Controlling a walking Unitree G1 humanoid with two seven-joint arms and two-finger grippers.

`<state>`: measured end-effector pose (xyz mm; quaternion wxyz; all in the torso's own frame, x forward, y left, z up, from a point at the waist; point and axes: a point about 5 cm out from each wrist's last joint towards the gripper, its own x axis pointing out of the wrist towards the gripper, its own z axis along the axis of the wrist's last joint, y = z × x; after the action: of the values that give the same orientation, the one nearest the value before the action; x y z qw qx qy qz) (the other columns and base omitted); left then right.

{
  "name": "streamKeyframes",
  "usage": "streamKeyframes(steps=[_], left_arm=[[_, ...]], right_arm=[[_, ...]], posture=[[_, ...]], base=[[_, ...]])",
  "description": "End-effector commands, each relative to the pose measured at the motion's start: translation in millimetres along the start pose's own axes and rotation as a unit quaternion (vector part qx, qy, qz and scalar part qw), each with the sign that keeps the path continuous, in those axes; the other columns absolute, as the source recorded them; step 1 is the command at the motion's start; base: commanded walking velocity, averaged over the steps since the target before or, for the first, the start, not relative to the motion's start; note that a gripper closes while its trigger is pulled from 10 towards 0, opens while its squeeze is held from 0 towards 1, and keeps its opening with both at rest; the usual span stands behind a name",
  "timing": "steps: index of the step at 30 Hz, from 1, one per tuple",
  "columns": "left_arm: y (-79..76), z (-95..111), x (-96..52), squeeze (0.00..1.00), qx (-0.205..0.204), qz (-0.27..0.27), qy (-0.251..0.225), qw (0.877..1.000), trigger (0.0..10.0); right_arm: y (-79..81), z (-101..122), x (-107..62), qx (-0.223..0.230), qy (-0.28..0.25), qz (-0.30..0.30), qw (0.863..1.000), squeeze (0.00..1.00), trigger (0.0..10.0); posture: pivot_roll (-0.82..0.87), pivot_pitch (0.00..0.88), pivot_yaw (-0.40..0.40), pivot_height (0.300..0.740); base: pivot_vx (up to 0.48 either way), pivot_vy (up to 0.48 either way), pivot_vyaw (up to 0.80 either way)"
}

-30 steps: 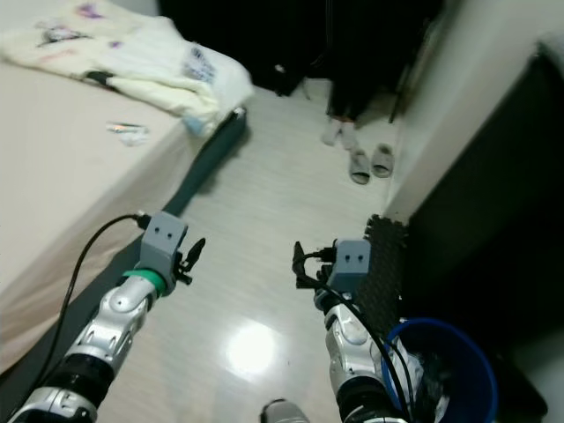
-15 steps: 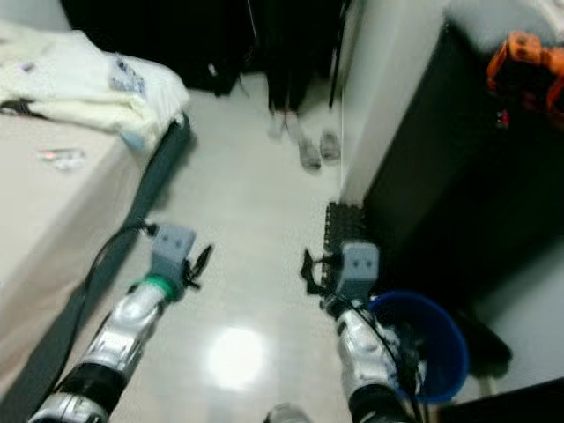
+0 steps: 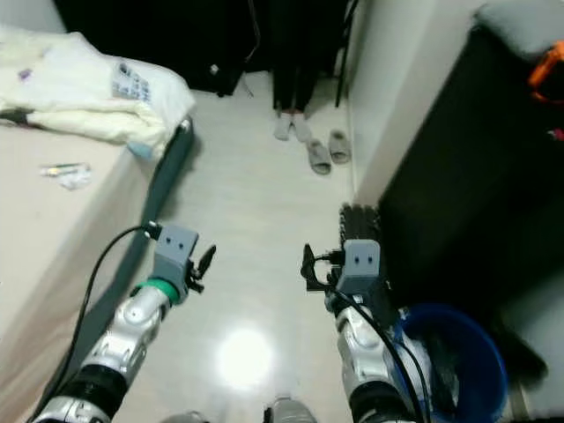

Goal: Clean up the room

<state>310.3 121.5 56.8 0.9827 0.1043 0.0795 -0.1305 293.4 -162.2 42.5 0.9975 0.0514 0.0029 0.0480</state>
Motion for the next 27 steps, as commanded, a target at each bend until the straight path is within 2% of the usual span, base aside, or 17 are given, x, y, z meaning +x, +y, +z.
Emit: streamKeyframes(steps=[1, 11, 23, 27], left_arm=[[3.4, -5.2, -2.0, 0.00, 0.006, 0.005, 0.009, 1.000, 10.0], [1.0, -4.3, -1.2, 0.00, 0.008, 0.004, 0.006, 1.000, 10.0], [1.0, -4.2, -0.3, 0.00, 0.018, 0.006, 0.006, 1.000, 10.0], [0.3, -4.5, 0.1, 0.00, 0.016, 0.007, 0.007, 1.000, 10.0]], right_arm=[[2.1, -5.5, -3.3, 0.006, 0.011, 0.001, 1.000, 0.00, 10.0], [1.3, -5.2, -3.6, 0.000, 0.012, 0.007, 1.000, 0.00, 10.0], [0.0, -3.8, -3.1, -0.001, 0.010, 0.007, 1.000, 0.00, 10.0], [-1.1, -2.9, -2.5, -0.003, 0.010, 0.008, 1.000, 0.00, 10.0]], posture=[[0.05, 0.014, 0.025, 0.740], [0.04, 0.018, 0.018, 0.740], [0.04, 0.015, 0.015, 0.740], [0.04, 0.010, 0.010, 0.740]], base=[[0.412, 0.244, 0.00], [0.376, 0.201, 0.00], [0.357, -0.303, 0.00], [0.318, 0.000, 0.00]])
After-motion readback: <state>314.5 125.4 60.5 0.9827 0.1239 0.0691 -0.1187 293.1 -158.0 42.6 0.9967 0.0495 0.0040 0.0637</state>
